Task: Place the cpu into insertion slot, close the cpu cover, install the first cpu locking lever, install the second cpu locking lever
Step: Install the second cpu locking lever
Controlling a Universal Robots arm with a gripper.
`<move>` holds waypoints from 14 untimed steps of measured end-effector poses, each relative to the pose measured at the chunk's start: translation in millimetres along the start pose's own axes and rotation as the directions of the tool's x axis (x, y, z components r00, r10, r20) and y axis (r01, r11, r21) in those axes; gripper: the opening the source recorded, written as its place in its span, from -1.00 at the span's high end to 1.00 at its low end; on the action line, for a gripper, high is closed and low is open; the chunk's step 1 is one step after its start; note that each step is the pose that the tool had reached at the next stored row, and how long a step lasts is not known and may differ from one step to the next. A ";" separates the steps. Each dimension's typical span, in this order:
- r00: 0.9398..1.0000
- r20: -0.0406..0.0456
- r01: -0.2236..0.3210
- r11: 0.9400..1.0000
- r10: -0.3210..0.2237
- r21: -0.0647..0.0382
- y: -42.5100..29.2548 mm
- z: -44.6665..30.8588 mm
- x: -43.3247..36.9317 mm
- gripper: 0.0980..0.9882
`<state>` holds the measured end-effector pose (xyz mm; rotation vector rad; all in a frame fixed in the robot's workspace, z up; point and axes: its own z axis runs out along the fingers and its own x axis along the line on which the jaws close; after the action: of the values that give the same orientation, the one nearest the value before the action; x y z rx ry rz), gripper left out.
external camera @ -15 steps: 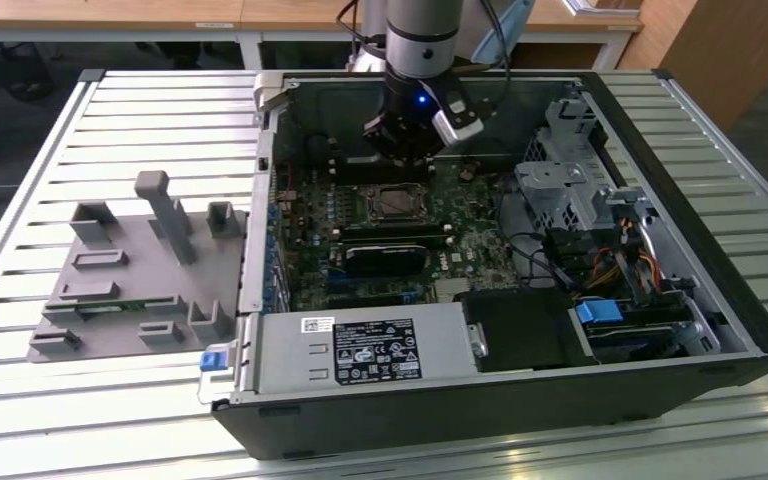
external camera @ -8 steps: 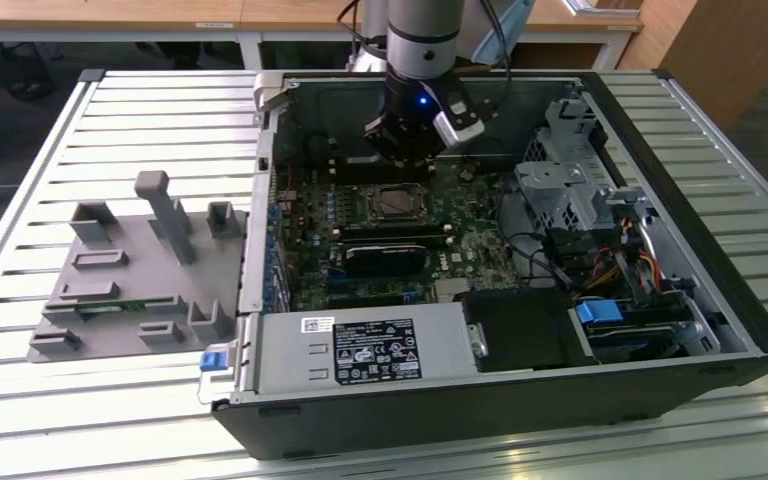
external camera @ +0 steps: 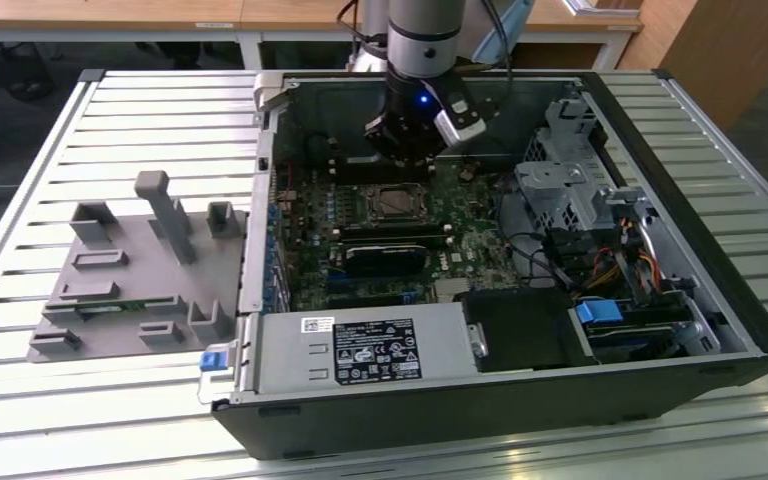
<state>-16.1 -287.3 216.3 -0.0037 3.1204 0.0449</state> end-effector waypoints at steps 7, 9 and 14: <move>1.000 0.000 0.000 1.000 0.000 -0.001 0.7 -24.5 -0.6 0.98; 1.000 0.000 0.000 1.000 0.000 -0.002 0.3 -28.9 -0.7 0.98; 1.000 0.000 0.000 1.000 0.000 -0.003 -8.3 -29.9 -0.6 0.98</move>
<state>-16.0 -296.5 245.9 -0.0038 3.1202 0.0495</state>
